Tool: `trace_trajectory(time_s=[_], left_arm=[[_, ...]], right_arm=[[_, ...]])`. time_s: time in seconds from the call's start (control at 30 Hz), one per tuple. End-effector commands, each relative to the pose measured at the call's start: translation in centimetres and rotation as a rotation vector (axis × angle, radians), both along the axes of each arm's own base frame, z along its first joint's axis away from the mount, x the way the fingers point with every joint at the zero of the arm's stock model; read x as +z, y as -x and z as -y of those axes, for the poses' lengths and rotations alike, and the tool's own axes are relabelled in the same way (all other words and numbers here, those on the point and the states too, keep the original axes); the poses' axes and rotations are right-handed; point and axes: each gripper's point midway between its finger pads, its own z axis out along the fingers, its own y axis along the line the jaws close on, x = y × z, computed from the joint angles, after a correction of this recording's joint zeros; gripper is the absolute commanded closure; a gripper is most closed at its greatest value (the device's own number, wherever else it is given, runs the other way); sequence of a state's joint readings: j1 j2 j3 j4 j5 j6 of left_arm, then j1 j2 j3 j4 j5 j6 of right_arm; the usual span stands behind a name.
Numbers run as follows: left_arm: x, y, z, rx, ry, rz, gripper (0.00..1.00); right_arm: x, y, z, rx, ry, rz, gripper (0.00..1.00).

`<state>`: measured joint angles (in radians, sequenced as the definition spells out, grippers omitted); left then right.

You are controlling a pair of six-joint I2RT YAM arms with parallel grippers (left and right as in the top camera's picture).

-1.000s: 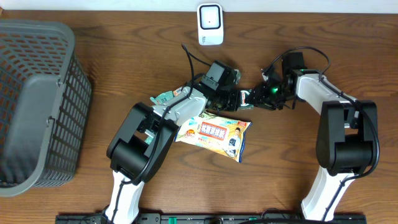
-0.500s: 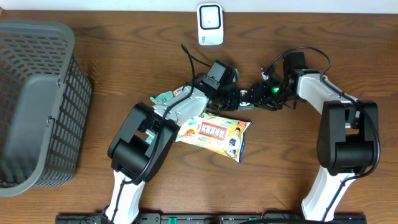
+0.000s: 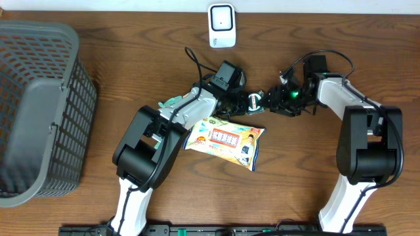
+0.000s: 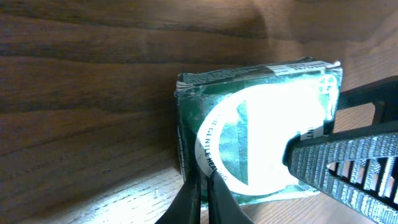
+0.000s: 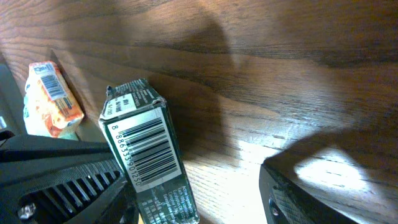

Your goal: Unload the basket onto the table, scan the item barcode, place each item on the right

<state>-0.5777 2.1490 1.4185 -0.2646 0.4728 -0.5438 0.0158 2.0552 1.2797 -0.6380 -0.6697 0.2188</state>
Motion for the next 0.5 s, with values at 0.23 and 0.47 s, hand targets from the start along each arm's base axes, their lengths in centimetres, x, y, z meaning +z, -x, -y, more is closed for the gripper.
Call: trace_trajectory(time_s=[0.23, 0.47], left_arm=[[-6.3, 0.9, -4.0, 0.078, -0.186, -0.077, 0.93], [-6.3, 1.0, -4.0, 0.078, -0.189, -0.081, 0.93]], right_arm=[[-3.3, 0.3, -1.3, 0.032, 0.071, 0.0, 0.44], [-3.4, 0.5, -4.0, 0.064, 0.083, 0.012, 0.89]])
